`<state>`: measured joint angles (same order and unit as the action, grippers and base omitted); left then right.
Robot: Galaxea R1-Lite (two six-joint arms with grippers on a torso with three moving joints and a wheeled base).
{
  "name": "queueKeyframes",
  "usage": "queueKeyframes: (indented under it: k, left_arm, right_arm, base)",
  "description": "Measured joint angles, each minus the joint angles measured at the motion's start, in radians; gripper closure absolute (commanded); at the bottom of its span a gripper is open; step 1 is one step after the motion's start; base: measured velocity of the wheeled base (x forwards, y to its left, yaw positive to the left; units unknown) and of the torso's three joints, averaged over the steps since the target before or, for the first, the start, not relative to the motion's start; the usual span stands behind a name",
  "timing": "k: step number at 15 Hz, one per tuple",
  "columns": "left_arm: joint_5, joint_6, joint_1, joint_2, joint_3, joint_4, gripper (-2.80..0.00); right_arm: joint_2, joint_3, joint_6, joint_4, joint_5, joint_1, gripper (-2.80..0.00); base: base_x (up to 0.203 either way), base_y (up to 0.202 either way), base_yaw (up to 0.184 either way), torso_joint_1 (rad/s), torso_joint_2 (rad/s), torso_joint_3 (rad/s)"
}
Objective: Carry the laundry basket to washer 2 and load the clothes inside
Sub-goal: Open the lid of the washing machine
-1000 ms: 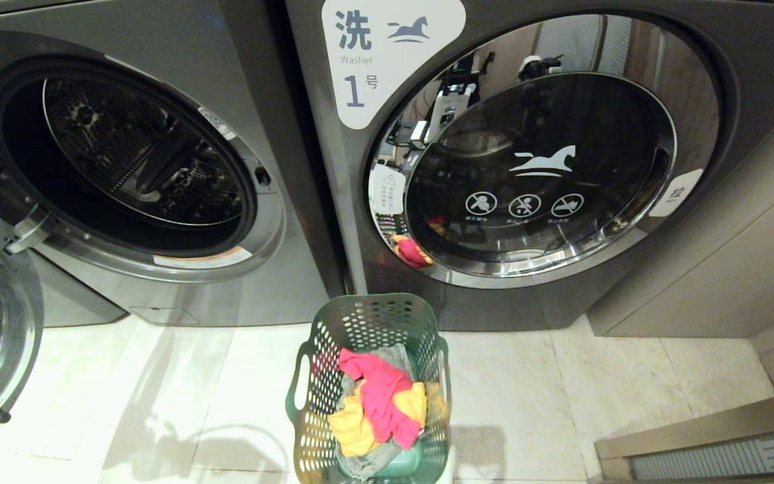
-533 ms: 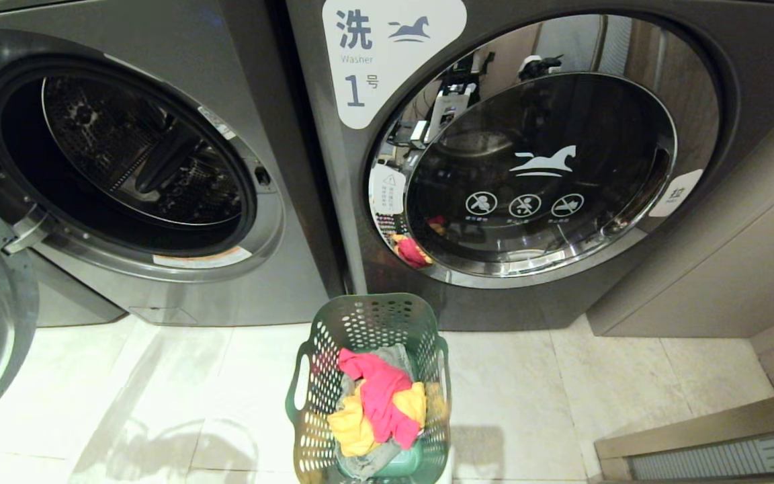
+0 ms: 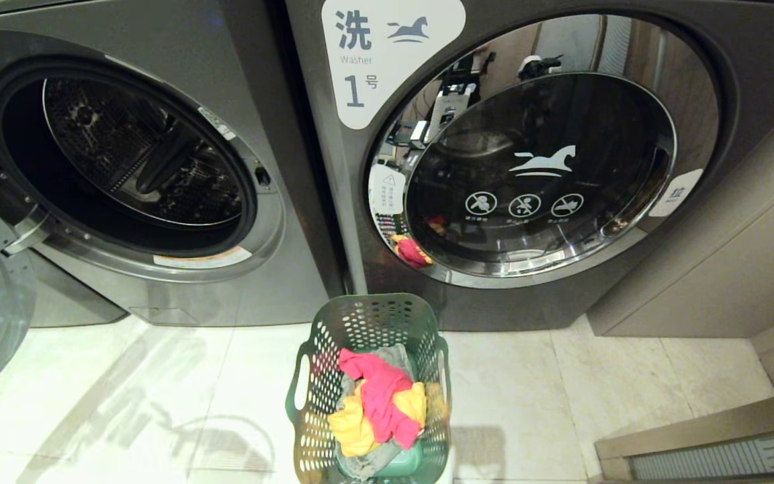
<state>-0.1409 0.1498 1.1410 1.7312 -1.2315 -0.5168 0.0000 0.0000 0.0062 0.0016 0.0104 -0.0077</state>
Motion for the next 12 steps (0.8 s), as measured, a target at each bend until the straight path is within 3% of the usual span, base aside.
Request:
queueKeyframes:
  k: [2,8,10,12]
  left_arm:
    - [0.001,-0.047,-0.143,-0.095,0.139,-0.012,0.00]
    - [-0.008,-0.107,-0.863,-0.537,0.697,0.022,0.00]
    - [0.005,-0.108,-1.003,-0.730,0.909,0.068,0.00]
    - [0.041,-0.088,-1.069,-0.931,1.070,0.137,0.00]
  right_arm:
    - [0.000,0.000,0.000,0.000,0.000,0.000,0.00]
    - [0.000,0.000,0.000,0.000,0.000,0.000,0.00]
    - [0.000,0.000,0.000,0.000,0.000,0.000,0.00]
    - [0.000,0.000,0.001,0.000,0.000,0.000,0.00]
  base:
    - [0.000,0.000,0.000,0.000,0.00,0.000]
    - [0.000,0.000,0.000,0.000,0.00,0.000]
    - [0.000,0.000,0.000,0.000,0.00,0.000]
    - [0.000,0.000,0.000,0.000,0.00,0.000]
